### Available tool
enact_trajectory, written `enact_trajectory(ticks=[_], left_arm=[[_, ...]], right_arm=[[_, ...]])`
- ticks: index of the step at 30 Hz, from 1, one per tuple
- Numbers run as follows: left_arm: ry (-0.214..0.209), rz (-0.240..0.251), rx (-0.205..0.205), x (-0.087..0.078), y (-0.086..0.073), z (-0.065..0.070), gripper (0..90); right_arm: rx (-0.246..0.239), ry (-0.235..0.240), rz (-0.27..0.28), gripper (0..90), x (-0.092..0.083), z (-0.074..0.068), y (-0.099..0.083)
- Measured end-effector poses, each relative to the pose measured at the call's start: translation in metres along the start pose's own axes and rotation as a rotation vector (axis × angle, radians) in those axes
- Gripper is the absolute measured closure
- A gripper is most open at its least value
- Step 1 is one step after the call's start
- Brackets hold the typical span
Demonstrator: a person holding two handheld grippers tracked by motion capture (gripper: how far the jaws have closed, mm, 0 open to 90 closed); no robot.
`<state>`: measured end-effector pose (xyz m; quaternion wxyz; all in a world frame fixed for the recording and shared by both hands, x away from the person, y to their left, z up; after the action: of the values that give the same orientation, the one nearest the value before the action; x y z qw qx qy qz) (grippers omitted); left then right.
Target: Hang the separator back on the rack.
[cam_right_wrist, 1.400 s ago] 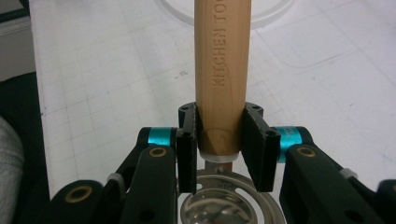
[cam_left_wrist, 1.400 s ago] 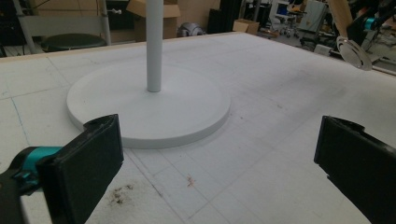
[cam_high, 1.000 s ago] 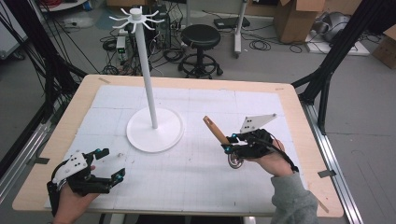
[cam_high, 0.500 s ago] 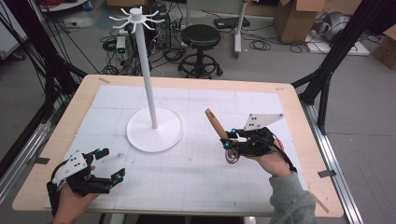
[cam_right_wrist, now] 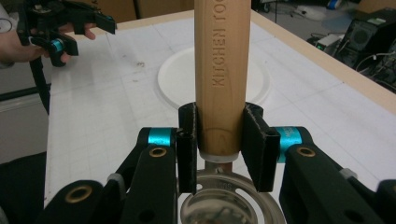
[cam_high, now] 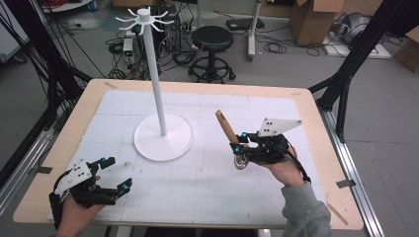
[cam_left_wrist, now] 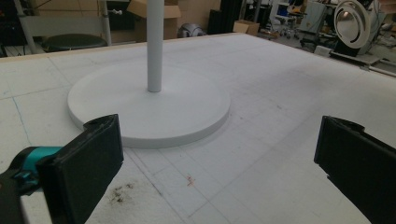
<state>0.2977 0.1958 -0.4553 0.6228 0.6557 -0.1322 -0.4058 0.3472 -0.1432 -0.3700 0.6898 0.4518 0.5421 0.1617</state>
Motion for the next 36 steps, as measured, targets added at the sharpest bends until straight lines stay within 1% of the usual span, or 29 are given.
enact_trajectory(ticks=[1, 2, 4, 6, 8, 10, 13, 16, 18, 19, 21, 22, 26, 30, 31, 36], left_arm=[[0.001, 0.0, -0.002, 0.0, 0.0, 0.0, 1.8], [0.001, 0.0, -0.002, 0.0, 0.0, 0.0, 1.8], [0.0, 0.0, 0.0, 0.0, 0.0, 0.0, 1.8], [0.0, 0.0, 0.0, 0.0, 0.0, 0.0, 1.8], [0.001, -0.001, 0.0, 0.0, 0.0, 0.0, 1.8], [0.001, -0.002, 0.0, 0.0, 0.0, 0.0, 1.8], [0.001, 0.002, 0.0, 0.0, 0.0, 0.001, 1.8], [0.0, 0.001, 0.002, -0.001, 0.0, 0.0, 1.8], [0.001, 0.004, 0.002, -0.001, 0.001, 0.0, 1.8], [0.001, 0.006, -0.001, -0.002, 0.001, 0.0, 1.8], [0.002, 0.008, 0.0, -0.002, 0.001, 0.0, 1.8], [0.003, 0.011, 0.0, -0.002, 0.001, 0.0, 1.8], [0.003, 0.009, 0.003, -0.003, 0.001, 0.0, 1.8], [0.002, 0.013, 0.002, -0.003, 0.002, 0.001, 1.8], [0.002, 0.013, 0.001, -0.004, 0.002, 0.001, 1.8], [0.003, 0.014, 0.001, -0.004, 0.001, 0.001, 1.8]], right_arm=[[-0.004, -0.002, 0.008, 69.4, 0.0, 0.0, 0.002], [0.001, 0.007, 0.014, 69.4, -0.001, -0.001, 0.003], [0.0, 0.007, 0.044, 69.4, -0.003, -0.001, 0.008], [0.003, 0.024, 0.064, 69.4, -0.005, -0.002, 0.011], [-0.004, 0.024, 0.079, 69.4, -0.006, -0.002, 0.014], [0.006, 0.032, 0.093, 69.4, -0.008, -0.003, 0.017], [0.004, 0.036, 0.111, 69.4, -0.008, -0.002, 0.021], [0.005, 0.041, 0.119, 69.4, -0.009, -0.002, 0.026], [-0.002, 0.032, 0.124, 69.4, -0.009, -0.001, 0.03], [0.005, 0.041, 0.126, 69.4, -0.009, -0.001, 0.033], [0.003, 0.034, 0.138, 69.4, -0.009, 0.0, 0.037], [0.006, 0.042, 0.14, 69.4, -0.009, 0.0, 0.039], [0.01, 0.043, 0.141, 69.4, -0.008, 0.001, 0.046], [0.01, 0.045, 0.159, 69.3, -0.007, 0.002, 0.054], [0.013, 0.053, 0.165, 69.4, -0.007, 0.001, 0.056], [0.02, 0.052, 0.186, 69.4, -0.005, 0.003, 0.066]])
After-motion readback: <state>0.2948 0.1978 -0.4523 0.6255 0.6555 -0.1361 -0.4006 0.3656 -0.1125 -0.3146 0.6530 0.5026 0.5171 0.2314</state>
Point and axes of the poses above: each handheld gripper's, and its own axes: x roughly forward along the jaws, y roughly out of its top, z roughly to its right, the point moved 10 cm from there along x, roughly forward along the jaws, and after that the axes turned 10 degrees about -z, right-handed, at the moved point
